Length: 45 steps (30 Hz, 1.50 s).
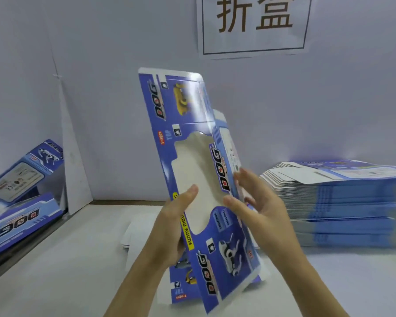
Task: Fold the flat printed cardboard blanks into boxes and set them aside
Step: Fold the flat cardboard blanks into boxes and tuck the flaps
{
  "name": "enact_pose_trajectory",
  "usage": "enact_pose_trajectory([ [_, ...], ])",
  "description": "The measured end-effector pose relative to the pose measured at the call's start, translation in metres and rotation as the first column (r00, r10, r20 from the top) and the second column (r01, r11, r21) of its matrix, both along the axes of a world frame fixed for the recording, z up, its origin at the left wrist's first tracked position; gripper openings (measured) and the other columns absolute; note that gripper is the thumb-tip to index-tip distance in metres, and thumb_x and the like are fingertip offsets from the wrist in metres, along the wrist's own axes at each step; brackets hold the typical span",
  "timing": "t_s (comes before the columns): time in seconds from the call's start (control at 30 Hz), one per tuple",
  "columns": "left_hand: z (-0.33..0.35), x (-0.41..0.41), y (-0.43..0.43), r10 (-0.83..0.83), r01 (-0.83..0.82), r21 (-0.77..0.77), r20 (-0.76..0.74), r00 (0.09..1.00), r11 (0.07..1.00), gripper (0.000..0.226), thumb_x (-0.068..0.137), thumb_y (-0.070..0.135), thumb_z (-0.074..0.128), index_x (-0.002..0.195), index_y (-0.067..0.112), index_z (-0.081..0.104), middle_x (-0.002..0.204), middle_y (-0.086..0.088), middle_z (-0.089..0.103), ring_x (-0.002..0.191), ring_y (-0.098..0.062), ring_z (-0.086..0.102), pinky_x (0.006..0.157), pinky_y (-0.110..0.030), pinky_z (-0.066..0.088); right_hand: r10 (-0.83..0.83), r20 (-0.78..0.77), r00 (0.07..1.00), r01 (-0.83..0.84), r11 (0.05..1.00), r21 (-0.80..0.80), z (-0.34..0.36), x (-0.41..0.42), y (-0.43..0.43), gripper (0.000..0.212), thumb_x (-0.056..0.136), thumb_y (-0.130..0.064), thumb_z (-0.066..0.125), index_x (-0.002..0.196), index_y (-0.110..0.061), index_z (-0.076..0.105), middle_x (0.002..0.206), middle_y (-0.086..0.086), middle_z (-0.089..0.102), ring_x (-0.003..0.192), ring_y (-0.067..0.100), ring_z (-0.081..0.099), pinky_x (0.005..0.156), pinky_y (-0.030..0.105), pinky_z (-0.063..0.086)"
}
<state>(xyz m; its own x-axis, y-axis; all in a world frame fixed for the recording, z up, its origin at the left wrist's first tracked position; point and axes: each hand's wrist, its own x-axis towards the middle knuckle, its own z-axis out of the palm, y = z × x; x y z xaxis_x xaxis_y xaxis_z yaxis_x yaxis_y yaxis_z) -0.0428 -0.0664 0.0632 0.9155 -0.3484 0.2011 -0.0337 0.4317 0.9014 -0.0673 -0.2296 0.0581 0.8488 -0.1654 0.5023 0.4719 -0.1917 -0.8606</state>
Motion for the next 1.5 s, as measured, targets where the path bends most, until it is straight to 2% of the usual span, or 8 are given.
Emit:
enact_pose_trajectory([
  [0.13,0.000,0.009,0.007,0.065,-0.066,0.064,0.018,0.998,0.996,0.020,0.067,0.026,0.066,0.082,0.027,0.079,0.093,-0.006,0.076,0.083,-0.024,0.073,0.059,-0.030,0.058,-0.056,-0.119,0.991,0.064,0.996,0.066,0.008,0.001,-0.022,0.097,0.057,-0.055,0.072,0.145,-0.031,0.037,0.123,-0.014,0.058,0.099,-0.012,0.058,0.061,0.005,0.049],
  [0.27,0.002,0.009,0.018,0.011,-0.020,0.162,0.061,0.998,0.987,0.029,0.068,0.029,0.073,0.094,0.017,0.076,0.098,-0.013,0.074,0.084,-0.030,0.073,0.059,-0.031,0.058,-0.072,-0.243,0.967,0.086,0.995,0.050,0.014,-0.005,-0.047,0.075,0.047,-0.054,0.077,0.114,-0.025,0.062,0.087,-0.006,0.074,0.066,-0.001,0.070,0.045,0.010,0.048],
  [0.5,-0.003,0.011,0.013,0.157,-0.181,0.231,0.118,0.980,0.956,0.041,0.070,0.040,0.069,0.104,0.019,0.062,0.091,-0.010,0.075,0.075,-0.030,0.073,0.054,-0.029,0.057,0.027,-0.284,0.959,0.049,0.965,0.258,0.004,-0.003,-0.041,0.026,0.070,-0.021,0.082,0.094,-0.023,0.072,0.081,0.000,0.077,0.067,0.019,0.074,0.046,0.026,0.054],
  [1.07,0.006,0.013,0.029,0.155,-0.193,0.284,0.152,0.976,0.939,0.063,0.062,0.052,0.069,0.111,0.012,0.062,0.094,-0.011,0.075,0.080,-0.032,0.073,0.069,-0.039,0.059,0.164,-0.288,0.944,-0.059,0.938,0.341,0.009,-0.007,-0.032,0.045,0.063,-0.034,0.076,0.104,-0.018,0.071,0.087,0.007,0.077,0.072,0.026,0.075,0.051,0.033,0.057],
  [1.2,0.008,0.011,0.027,0.201,-0.224,0.154,0.152,0.968,0.962,0.027,0.088,0.042,0.053,0.094,0.019,0.066,0.078,0.005,0.075,0.070,-0.010,0.072,0.058,-0.020,0.055,0.218,-0.259,0.941,-0.073,0.878,0.473,0.009,-0.007,-0.029,0.046,0.067,-0.039,0.074,0.107,-0.016,0.069,0.090,0.009,0.077,0.068,0.023,0.074,0.050,0.029,0.056],
  [1.3,0.002,0.009,0.023,0.227,-0.237,0.065,0.134,0.965,0.969,0.014,0.079,0.028,0.052,0.085,0.020,0.062,0.063,0.006,0.071,0.060,-0.009,0.068,0.050,-0.017,0.053,0.126,-0.321,0.939,0.041,0.883,0.467,0.007,0.002,-0.031,0.033,0.089,-0.036,0.064,0.116,-0.016,0.064,0.081,-0.001,0.076,0.058,0.015,0.069,0.046,0.019,0.051],
  [1.4,-0.008,0.013,0.023,0.226,-0.272,0.151,0.266,0.937,0.951,0.021,0.085,0.003,0.061,0.094,0.021,0.059,0.079,0.005,0.070,0.084,-0.015,0.064,0.055,-0.011,0.050,0.182,-0.395,0.900,0.022,0.888,0.459,0.007,0.004,-0.030,0.024,0.098,-0.028,0.053,0.113,-0.020,0.070,0.102,0.005,0.072,0.060,0.014,0.062,0.051,0.018,0.048],
  [1.5,-0.013,0.011,0.020,0.022,-0.465,0.535,0.639,0.769,0.705,0.071,0.074,0.030,0.081,0.135,0.017,0.047,0.129,0.016,0.056,0.116,0.004,0.052,0.078,0.003,0.039,0.504,-0.376,0.778,-0.234,0.787,0.571,0.012,-0.004,-0.025,0.023,0.073,-0.029,0.062,0.077,-0.015,0.080,0.081,0.012,0.074,0.059,0.022,0.070,0.042,0.019,0.046],
])
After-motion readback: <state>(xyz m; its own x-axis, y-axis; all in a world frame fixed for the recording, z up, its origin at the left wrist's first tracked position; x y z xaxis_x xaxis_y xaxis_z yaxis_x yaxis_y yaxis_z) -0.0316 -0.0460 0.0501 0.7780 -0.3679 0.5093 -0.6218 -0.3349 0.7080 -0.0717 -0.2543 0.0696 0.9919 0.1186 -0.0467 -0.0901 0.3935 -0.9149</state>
